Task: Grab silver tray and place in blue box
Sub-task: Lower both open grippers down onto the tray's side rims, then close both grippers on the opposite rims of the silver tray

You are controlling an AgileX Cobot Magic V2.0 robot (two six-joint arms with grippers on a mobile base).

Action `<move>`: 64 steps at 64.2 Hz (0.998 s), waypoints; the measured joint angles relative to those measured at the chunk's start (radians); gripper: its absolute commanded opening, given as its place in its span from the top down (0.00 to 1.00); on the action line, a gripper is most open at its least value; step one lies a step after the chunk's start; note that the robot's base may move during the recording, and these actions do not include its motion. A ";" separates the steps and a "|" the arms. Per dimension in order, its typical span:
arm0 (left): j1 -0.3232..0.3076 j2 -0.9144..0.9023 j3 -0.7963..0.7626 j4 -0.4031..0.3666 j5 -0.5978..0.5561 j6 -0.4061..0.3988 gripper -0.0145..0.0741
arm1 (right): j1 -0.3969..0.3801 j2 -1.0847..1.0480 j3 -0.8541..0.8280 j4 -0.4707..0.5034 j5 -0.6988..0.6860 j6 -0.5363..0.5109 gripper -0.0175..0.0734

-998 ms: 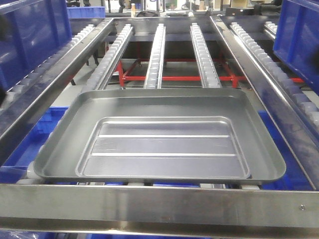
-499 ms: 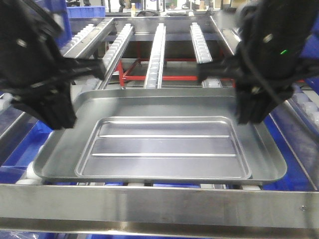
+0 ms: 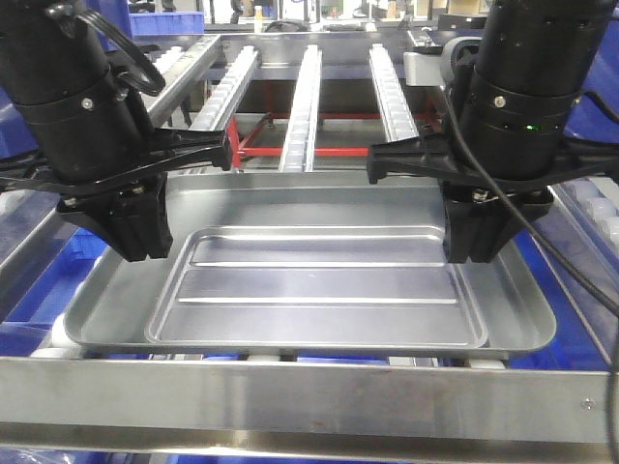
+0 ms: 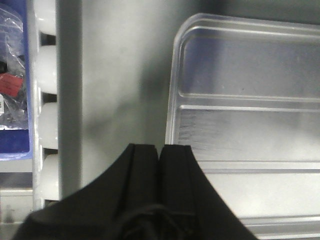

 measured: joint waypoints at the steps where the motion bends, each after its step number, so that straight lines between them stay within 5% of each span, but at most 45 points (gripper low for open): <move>1: -0.001 0.000 0.000 0.000 0.000 0.000 0.93 | 0.000 0.000 0.000 0.000 0.000 -0.003 0.77; 5: -0.005 0.002 0.000 0.000 -0.002 0.000 0.89 | 0.000 0.000 0.000 0.000 0.000 -0.018 0.74; 15: -0.031 0.008 -0.002 0.011 -0.014 0.000 0.62 | 0.000 0.000 0.000 0.000 -0.016 -0.054 0.43; 19: -0.044 0.018 -0.002 0.015 -0.019 0.000 0.56 | 0.000 0.000 0.000 0.000 -0.018 -0.056 0.38; 64: -0.021 0.073 -0.002 0.022 -0.053 0.000 0.59 | -0.006 0.061 0.000 0.023 -0.047 -0.058 0.41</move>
